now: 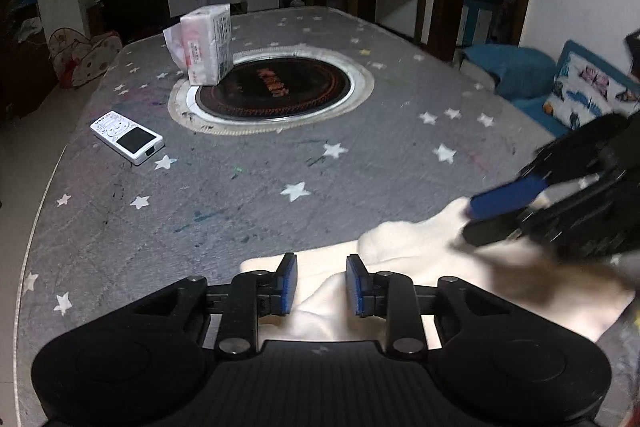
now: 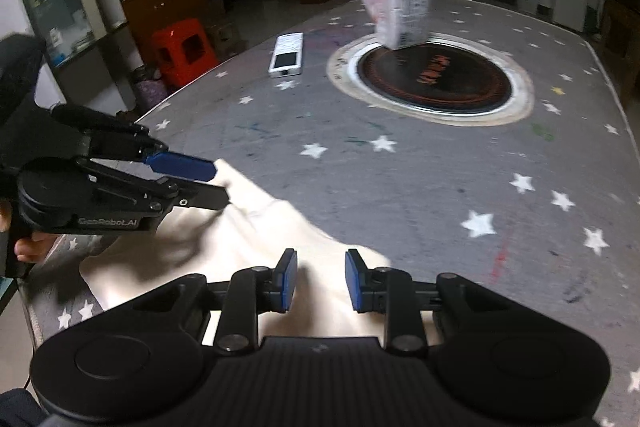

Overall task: Fold clothes
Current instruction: 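Lift the hem with both grippers and fold it toward the collar, then lower the hem onto the collar and open both grippers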

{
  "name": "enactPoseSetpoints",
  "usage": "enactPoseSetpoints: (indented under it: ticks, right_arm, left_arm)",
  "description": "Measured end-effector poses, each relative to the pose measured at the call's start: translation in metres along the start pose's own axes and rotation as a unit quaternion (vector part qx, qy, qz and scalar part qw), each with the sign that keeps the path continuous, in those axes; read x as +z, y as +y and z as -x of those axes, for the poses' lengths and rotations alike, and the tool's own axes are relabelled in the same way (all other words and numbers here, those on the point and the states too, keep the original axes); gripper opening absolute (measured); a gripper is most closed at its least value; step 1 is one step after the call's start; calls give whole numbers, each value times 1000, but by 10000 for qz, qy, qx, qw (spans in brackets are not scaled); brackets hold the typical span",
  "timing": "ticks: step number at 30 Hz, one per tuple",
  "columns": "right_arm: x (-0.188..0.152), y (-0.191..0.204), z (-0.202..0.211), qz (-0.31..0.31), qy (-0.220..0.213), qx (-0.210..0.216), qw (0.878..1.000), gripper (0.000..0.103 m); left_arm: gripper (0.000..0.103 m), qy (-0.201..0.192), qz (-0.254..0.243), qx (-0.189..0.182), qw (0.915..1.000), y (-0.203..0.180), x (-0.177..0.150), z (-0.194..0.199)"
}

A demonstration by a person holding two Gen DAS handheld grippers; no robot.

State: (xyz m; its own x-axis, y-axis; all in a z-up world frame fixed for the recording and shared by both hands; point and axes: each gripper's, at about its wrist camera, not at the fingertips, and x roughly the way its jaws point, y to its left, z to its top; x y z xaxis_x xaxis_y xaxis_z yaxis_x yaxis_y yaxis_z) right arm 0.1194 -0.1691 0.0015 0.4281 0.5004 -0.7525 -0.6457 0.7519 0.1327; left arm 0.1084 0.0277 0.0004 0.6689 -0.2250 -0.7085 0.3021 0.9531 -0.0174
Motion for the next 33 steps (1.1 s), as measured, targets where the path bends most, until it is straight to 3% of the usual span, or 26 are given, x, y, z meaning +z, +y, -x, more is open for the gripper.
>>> enactPoseSetpoints:
  ticks: [5, 8, 20, 22, 23, 25, 27, 33]
  right_arm:
    - [7, 8, -19, 3, 50, 33, 10000, 25]
    - [13, 13, -20, -25, -29, 142, 9999, 25]
    - [25, 25, -48, -62, 35, 33, 10000, 23]
    - [25, 27, -48, -4, 18, 0, 10000, 20]
    - [25, 29, -49, 48, 21, -15, 10000, 14]
    - [24, 31, -49, 109, -12, -43, 9999, 6]
    - [25, 34, -47, 158, -90, -114, 9998, 6]
    - [34, 29, -40, 38, -363, -256, 9990, 6]
  left_arm:
    - [39, -63, 223, -91, 9997, -4, -14, 20]
    - [44, -115, 239, 35, 9996, -6, -27, 34]
    - [44, 51, 748, 417, 9963, 16, -43, 29]
    - [42, 63, 833, 363, 9958, 19, -43, 26]
    - [40, 68, 847, 333, 9958, 20, -43, 24]
    - [17, 82, 850, 311, 9959, 20, -42, 21]
    - [11, 49, 880, 340, 9955, 21, -42, 20]
    - [8, -409, 852, 532, 9941, 19, -35, 32]
